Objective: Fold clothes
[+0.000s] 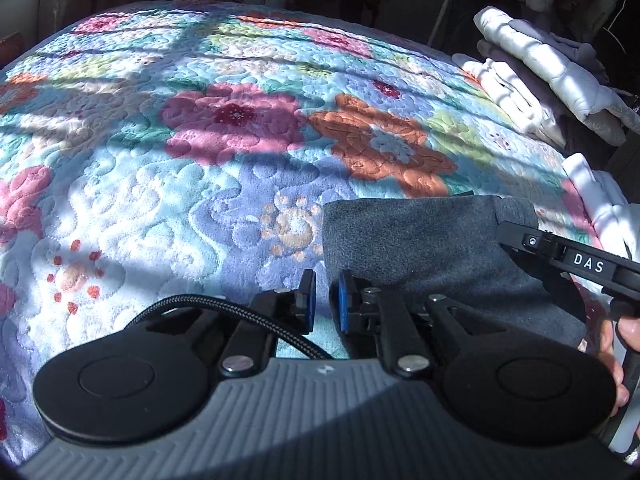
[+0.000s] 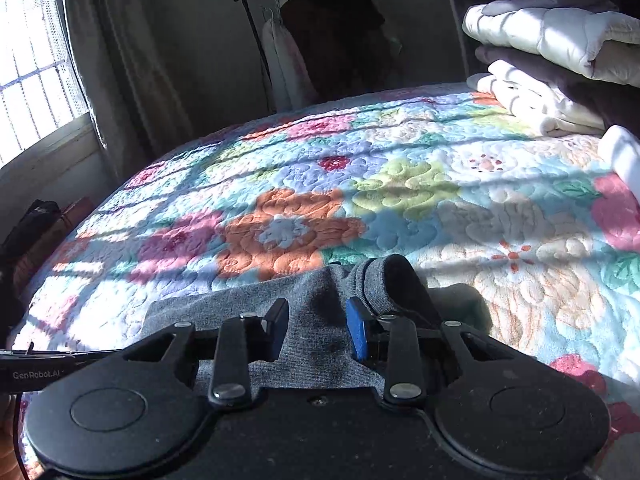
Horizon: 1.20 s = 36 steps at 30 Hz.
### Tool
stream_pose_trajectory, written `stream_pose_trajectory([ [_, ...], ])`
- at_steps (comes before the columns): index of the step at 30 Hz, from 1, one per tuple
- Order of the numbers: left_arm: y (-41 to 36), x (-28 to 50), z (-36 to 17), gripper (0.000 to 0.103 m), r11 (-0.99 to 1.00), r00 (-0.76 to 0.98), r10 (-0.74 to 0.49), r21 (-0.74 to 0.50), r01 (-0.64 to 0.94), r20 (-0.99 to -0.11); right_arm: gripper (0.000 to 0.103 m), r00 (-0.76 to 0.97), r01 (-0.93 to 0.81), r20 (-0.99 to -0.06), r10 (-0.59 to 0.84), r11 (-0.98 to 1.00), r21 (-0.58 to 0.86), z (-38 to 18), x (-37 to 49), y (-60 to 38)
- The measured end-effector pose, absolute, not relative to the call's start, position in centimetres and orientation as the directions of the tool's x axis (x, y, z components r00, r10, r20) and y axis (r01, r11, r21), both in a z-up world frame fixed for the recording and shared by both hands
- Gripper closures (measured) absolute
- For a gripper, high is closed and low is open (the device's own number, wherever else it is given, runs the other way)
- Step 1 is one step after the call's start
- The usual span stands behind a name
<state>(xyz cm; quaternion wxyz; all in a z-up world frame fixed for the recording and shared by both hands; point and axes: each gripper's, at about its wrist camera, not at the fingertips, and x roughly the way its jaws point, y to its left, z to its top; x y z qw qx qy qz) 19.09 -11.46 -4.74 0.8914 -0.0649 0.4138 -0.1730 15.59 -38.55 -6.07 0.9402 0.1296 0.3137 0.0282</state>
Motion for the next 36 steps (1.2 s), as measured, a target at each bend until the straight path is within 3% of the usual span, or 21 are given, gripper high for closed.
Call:
stream_pose_trajectory([
  [2,-10.6,19.4,-5.4,0.092,0.918,0.573,-0.395,-0.325,0.226,-0.718,0.067,0.793,0.066,-0.604,0.076,0.976,0.209,-7.1,16.6,-38.4],
  [4,-10.0,19.6,-6.0,0.091,0.908,0.559,-0.415,-0.366,0.204,-0.718,0.079,0.777,0.114,-0.628,0.046,0.97,0.212,-7.9,17.5,-39.3],
  [9,-9.7,19.6,-5.7,0.086,0.945,0.563,-0.325,-0.29,0.154,-0.76,0.084,0.769,0.139,-0.639,0.016,0.972,0.192,-7.8,17.6,-39.5],
  [11,-9.2,19.3,-5.5,0.082,0.946,0.556,-0.32,-0.29,0.145,-0.767,0.079,0.761,0.154,-0.648,-0.027,0.978,0.139,-7.2,17.3,-39.1],
  [13,-8.6,18.7,-5.0,0.068,0.943,0.548,-0.325,-0.308,0.125,-0.771,0.062,0.756,0.188,-0.65,-0.077,0.977,0.102,-6.3,16.7,-39.0],
  [16,-8.3,17.7,-3.8,0.051,0.956,0.549,-0.287,-0.27,0.113,-0.785,0.051,0.763,0.212,-0.645,-0.047,0.96,0.181,-4.8,14.9,-39.7],
  [18,-8.6,16.9,-2.7,0.037,0.966,0.548,-0.259,-0.221,0.136,-0.795,0.048,0.758,0.234,-0.652,-0.018,0.941,0.246,-3.9,13.6,-40.2],
  [22,-8.9,14.8,-0.2,0.031,0.963,0.553,-0.261,-0.173,0.207,-0.791,0.037,0.745,0.244,-0.667,-0.015,0.937,0.252,-1.7,10.6,-39.5],
  [29,-9.5,10.3,3.9,0.021,0.935,0.553,-0.314,-0.152,0.319,-0.771,0.029,0.683,0.133,-0.722,0.107,0.954,0.267,2.8,5.4,-37.1],
  [31,-9.8,9.0,4.6,0.021,0.934,0.547,-0.309,-0.139,0.33,-0.778,0.02,0.66,0.113,-0.743,0.114,0.962,0.249,3.9,4.1,-36.3],
  [34,-10.4,6.9,5.3,0.02,0.925,0.542,-0.306,-0.111,0.362,-0.783,0.02,0.652,0.066,-0.752,0.098,0.98,0.186,5.5,1.9,-34.7],
  [36,-11.0,5.7,5.5,0.02,0.911,0.537,-0.314,-0.089,0.402,-0.783,0.019,0.662,-0.031,-0.731,0.164,0.981,0.192,6.5,0.6,-33.8],
])
